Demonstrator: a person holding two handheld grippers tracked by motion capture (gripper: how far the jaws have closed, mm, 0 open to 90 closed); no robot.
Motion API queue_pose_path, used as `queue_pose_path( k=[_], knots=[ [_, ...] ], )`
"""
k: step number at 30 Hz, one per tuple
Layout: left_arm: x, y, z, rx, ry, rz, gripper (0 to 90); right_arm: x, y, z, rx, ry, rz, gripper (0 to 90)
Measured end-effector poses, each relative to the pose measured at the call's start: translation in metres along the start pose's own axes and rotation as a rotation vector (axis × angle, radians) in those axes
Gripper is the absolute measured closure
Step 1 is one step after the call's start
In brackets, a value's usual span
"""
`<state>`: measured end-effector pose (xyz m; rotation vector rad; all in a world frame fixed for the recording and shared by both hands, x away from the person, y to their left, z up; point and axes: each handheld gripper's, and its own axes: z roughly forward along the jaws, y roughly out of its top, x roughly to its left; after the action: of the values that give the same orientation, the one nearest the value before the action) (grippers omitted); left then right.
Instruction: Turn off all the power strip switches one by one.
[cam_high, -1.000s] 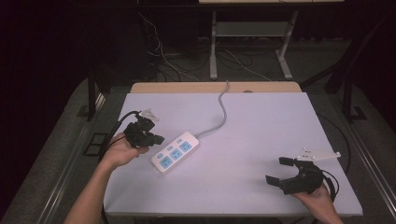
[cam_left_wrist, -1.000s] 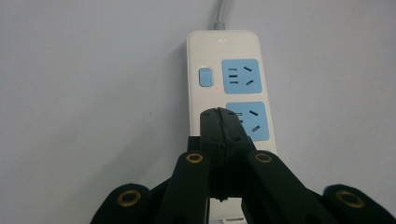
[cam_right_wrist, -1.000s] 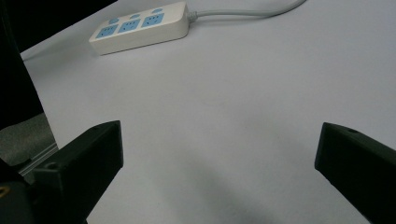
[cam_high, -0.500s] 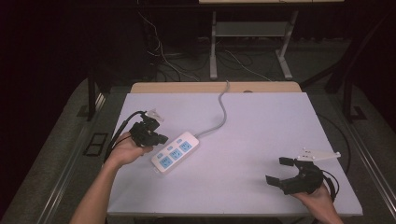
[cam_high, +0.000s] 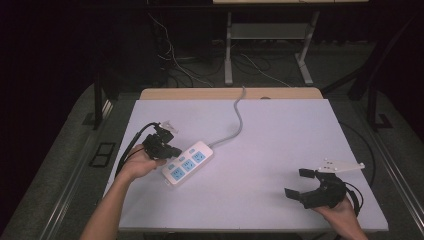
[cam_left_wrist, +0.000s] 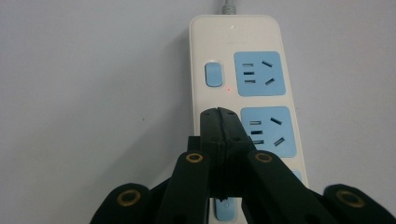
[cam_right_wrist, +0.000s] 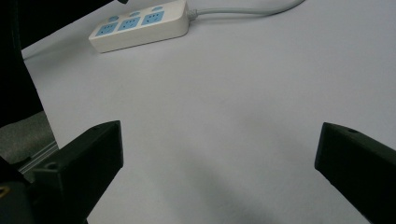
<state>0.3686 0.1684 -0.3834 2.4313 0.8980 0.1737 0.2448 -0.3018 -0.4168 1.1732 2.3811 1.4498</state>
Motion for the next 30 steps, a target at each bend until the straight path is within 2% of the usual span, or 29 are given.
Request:
queue_pose_path(
  k=[17,30],
  knots=[
    [0.001,-0.004,0.017,0.009,-0.021,-0.006,89.1,0.0,0.0,0.0,0.006,0.001,-0.002,1.0],
    [0.001,-0.003,0.019,-0.005,-0.038,-0.015,89.2,0.001,0.0,0.001,0.01,0.001,-0.004,1.0]
  ],
)
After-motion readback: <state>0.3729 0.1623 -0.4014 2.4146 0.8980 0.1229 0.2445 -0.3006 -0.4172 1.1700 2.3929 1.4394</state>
